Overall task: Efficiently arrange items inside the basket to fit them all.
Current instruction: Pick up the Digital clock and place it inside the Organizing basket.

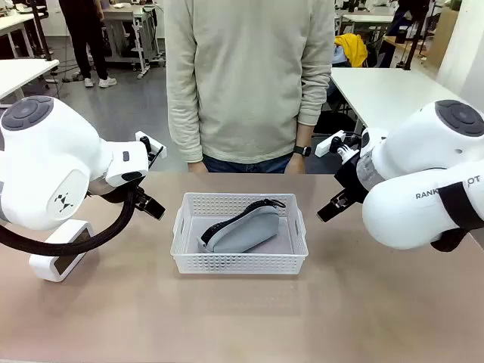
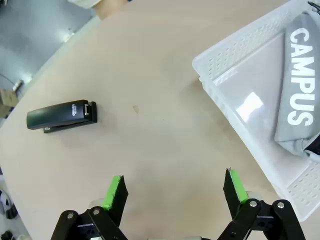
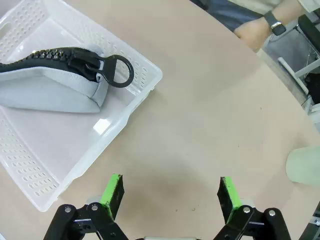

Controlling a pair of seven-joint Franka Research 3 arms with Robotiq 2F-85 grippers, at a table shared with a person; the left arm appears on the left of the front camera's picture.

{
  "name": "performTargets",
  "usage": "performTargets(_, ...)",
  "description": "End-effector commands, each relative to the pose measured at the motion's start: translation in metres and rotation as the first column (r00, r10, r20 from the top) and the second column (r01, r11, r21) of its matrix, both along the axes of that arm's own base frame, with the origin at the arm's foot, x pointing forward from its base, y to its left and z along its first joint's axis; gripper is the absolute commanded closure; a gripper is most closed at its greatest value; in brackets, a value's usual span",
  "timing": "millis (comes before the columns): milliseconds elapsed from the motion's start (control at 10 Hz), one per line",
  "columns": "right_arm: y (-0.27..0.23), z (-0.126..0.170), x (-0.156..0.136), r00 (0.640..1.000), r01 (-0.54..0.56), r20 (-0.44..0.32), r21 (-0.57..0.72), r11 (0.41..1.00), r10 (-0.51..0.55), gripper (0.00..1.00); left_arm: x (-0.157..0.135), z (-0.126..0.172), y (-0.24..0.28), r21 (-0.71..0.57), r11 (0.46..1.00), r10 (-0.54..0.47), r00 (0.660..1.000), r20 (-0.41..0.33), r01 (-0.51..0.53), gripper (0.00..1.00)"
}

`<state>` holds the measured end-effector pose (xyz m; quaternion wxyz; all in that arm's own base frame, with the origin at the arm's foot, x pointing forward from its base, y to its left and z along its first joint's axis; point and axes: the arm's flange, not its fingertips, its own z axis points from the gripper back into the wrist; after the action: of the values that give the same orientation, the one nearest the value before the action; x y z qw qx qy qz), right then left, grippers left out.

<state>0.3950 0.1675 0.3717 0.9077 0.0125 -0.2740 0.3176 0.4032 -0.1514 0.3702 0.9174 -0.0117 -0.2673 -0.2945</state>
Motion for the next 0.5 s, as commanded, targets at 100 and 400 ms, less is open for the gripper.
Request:
performTargets(100,0.0000,0.0000,0.0000,1.000,0.000,0.000,0.000,1.000,0.000,0.00,0.0000,0.0001,0.0000,0.000,1.000,0.000,1.000,0.000,0.000,0.00)
performTargets(400,0.0000,0.0000,0.0000,1.000,0.000,0.000,0.000,1.000,0.000,0.00,0.0000,0.0001,0.0000,0.000,1.000,0.000,1.000,0.000,0.000,0.00)
